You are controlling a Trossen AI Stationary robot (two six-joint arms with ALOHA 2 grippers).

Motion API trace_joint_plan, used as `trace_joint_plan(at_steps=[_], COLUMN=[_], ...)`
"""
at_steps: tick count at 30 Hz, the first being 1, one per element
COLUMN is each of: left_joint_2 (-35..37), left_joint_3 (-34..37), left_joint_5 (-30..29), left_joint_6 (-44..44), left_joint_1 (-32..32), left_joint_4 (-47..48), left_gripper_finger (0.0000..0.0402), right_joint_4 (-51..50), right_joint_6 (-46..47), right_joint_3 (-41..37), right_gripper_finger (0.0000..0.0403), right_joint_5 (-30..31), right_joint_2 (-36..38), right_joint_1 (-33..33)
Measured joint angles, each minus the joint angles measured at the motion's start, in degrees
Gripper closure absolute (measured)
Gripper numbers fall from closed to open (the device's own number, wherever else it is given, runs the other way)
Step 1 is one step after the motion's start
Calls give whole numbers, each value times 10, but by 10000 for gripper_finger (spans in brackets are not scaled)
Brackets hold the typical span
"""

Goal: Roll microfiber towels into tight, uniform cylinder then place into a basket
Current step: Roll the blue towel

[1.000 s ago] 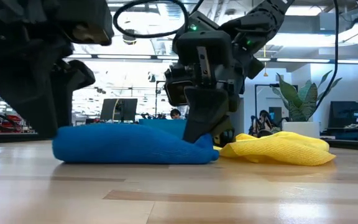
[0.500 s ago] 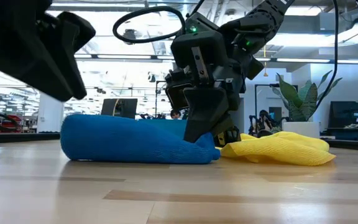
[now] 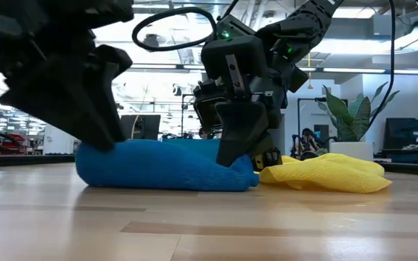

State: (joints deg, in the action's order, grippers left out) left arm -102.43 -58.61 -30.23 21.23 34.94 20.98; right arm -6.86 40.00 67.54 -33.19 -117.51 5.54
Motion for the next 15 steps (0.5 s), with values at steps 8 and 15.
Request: trace_joint_plan(at_steps=[8, 15], left_joint_2=[1, 1], left_joint_3=[37, 50], left_joint_5=[10, 34], left_joint_6=[82, 81], left_joint_1=[-31, -68], left_joint_4=[18, 9], left_gripper_finger=[302, 302], right_joint_4=[-3, -7], right_joint_6=[-5, -10], right_joint_3=[0, 0], right_gripper_finger=[389, 395], right_joint_5=[-6, -15], right_joint_2=[0, 0], right_joint_1=[0, 2])
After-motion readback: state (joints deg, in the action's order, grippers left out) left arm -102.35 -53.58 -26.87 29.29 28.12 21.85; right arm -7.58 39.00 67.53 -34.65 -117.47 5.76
